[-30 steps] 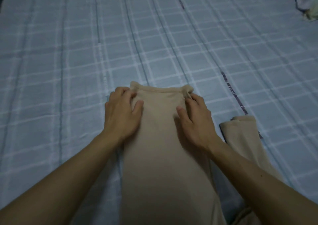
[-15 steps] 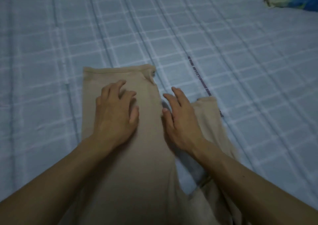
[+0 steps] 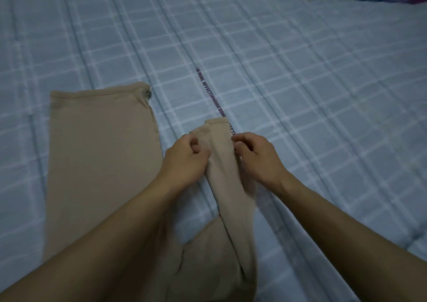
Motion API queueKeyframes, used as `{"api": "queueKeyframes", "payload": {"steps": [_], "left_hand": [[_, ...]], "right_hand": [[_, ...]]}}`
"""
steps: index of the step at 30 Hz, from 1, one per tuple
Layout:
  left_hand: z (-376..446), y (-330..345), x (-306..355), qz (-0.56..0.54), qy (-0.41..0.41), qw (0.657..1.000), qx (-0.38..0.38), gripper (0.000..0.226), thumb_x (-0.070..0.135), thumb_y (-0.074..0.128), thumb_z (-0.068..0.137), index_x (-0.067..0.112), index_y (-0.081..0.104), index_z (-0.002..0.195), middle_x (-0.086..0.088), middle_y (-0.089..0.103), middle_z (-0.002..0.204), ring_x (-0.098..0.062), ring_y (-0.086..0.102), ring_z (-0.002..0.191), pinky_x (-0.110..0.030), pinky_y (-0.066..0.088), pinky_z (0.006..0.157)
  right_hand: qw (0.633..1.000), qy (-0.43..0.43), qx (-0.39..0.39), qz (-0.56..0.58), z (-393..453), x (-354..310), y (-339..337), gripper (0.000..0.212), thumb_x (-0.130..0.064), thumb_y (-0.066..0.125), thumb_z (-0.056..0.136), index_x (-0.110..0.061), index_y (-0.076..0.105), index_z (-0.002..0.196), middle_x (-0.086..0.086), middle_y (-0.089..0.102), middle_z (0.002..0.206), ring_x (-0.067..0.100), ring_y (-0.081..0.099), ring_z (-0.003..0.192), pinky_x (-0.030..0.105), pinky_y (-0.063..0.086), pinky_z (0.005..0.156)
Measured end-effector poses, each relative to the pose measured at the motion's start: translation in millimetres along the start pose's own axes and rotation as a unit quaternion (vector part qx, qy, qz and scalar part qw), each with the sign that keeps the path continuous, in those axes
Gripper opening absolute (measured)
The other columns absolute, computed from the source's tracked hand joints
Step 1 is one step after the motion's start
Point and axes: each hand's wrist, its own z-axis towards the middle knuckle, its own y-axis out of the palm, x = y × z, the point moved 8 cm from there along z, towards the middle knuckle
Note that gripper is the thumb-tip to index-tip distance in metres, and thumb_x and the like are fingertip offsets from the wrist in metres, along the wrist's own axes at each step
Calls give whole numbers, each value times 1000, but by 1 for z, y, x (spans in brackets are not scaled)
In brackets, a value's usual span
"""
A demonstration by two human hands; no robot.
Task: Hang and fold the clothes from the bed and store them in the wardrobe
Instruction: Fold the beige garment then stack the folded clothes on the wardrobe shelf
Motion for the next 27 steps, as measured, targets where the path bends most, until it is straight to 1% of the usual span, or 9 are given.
{"api": "queueKeyframes", "payload": {"steps": [2, 5, 8, 11, 13, 15, 19, 24, 27], "left_hand": [[1, 0, -7, -59, -44, 996, 43, 35, 34, 60, 69, 13, 63, 96, -1, 66, 86, -31, 68, 92, -51, 56, 90], [-3, 3, -6, -131, -89, 986, 59, 17, 27, 61, 69, 14, 52, 68, -7, 49, 66, -27, 58, 68, -55, 58, 80], [-5, 16, 2, -194, -92, 976, 34, 15, 21, 64, 81, 12, 57, 72, -4, 48, 58, -19, 48, 54, -34, 42, 56], [-8, 29, 17, -266, -79, 961, 3, 18, 17, 62, 95, -1, 65, 98, 0, 61, 57, -9, 57, 47, -21, 45, 47], [-9, 37, 28, -284, -63, 957, -10, 26, 18, 61, 97, -5, 66, 108, -11, 71, 75, -16, 68, 66, -27, 57, 64], [-11, 44, 43, -270, -47, 961, -16, 31, 26, 62, 97, -1, 67, 111, -15, 73, 91, -20, 70, 81, -31, 57, 75], [-13, 71, 96, -312, -13, 946, -83, 27, 36, 55, 99, 16, 68, 85, 8, 66, 60, -4, 61, 50, -14, 45, 46], [-7, 103, 175, -347, 10, 919, -186, 46, 46, 48, 99, 16, 74, 77, -5, 69, 75, -15, 69, 71, -25, 58, 68], [15, 103, 185, -326, 13, 927, -186, 46, 49, 45, 99, 18, 70, 77, -6, 65, 78, -18, 65, 73, -30, 54, 76]], "right_hand": [[999, 14, -12, 39, 1, 2, 3, 22, -17, 55, 94, -22, 71, 108, -14, 70, 101, 3, 64, 97, 12, 46, 86], [993, 30, -32, 107, 5, 4, 6, 30, -8, 52, 92, -18, 68, 116, -3, 72, 107, 7, 66, 99, 29, 50, 94], [979, 33, -90, 183, 6, -1, 15, 37, 3, 47, 89, -16, 68, 112, 3, 73, 105, 11, 66, 93, 33, 49, 89], [970, -2, -119, 211, 2, -11, 17, 38, -5, 49, 83, -19, 70, 111, 4, 73, 109, 16, 67, 104, 36, 50, 98], [975, -39, -111, 189, -3, -18, 8, 47, -11, 47, 79, -15, 67, 121, 3, 71, 115, 14, 66, 107, 31, 50, 98], [982, -93, -79, 145, -9, -23, -9, 48, -1, 48, 85, -12, 63, 128, 5, 66, 122, 12, 62, 111, 27, 48, 97], [977, -209, 19, 33, -21, -43, -64, 48, 12, 48, 88, -3, 57, 133, 10, 57, 137, 21, 52, 126, 32, 37, 109], [943, -281, 157, -86, -29, -60, -143, 46, -10, 43, 92, -5, 54, 137, 8, 55, 141, 27, 50, 124, 39, 37, 107], [940, -280, 88, -171, -5, -57, -141, 52, -18, 41, 94, -11, 44, 146, 9, 41, 152, 31, 41, 132, 45, 33, 109]]}}
